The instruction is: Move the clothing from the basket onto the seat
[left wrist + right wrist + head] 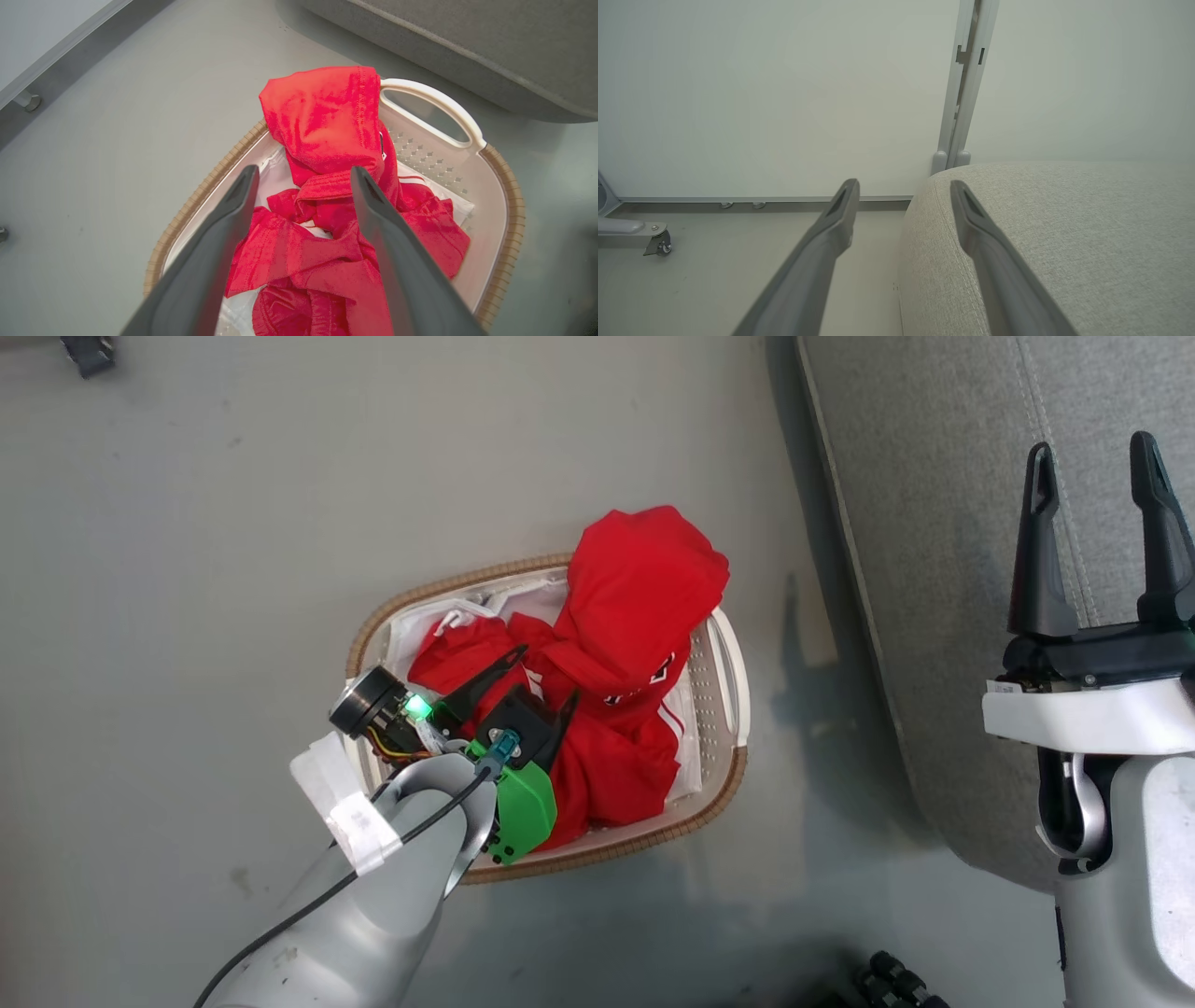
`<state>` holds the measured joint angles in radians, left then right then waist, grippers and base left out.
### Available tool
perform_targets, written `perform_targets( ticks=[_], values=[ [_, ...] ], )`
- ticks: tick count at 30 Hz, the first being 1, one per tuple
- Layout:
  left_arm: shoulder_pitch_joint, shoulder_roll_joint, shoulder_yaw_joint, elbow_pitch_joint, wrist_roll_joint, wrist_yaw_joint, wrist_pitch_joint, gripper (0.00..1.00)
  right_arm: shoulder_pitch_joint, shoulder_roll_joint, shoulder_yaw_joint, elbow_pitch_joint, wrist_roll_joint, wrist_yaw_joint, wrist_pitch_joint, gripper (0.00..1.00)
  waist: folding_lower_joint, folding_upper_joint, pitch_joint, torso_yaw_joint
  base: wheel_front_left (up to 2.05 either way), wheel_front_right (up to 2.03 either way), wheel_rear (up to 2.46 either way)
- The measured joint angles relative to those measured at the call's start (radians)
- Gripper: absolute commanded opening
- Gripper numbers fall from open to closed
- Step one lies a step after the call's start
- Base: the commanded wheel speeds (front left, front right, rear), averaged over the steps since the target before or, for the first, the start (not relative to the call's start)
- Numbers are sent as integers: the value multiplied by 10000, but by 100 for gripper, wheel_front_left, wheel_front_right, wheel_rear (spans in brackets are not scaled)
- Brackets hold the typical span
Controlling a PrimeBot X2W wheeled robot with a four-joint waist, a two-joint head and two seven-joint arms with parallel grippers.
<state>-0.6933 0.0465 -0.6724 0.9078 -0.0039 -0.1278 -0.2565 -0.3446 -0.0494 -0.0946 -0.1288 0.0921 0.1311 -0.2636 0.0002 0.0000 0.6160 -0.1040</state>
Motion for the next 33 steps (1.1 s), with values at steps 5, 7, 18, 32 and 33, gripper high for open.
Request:
perform_targets(
  ticks=[5,7,18,32,33],
  values=[
    [-692,-6,-1317,1290,-502,-13,303,100,-218,2,36,-194,313,0,0,100,0,0,908,-304,0,0,0],
    [-1007,0,-1643,1670,-566,-13,395,100,-277,2,82,-251,416,0,0,100,0,0,1211,-415,0,0,0],
    [-2004,15,-2385,3124,-1039,-13,1120,100,-542,4,238,-499,861,0,0,100,0,0,2504,-1026,0,0,0],
    [-1719,27,-2688,3511,-1643,-13,1026,0,-427,6,539,-224,1014,0,0,100,-1,0,2145,-1155,0,0,0],
    [-1645,27,-2711,3499,-1682,-13,915,0,-377,6,535,-209,997,0,2,100,-1,0,2042,-1137,0,0,0]
  ],
)
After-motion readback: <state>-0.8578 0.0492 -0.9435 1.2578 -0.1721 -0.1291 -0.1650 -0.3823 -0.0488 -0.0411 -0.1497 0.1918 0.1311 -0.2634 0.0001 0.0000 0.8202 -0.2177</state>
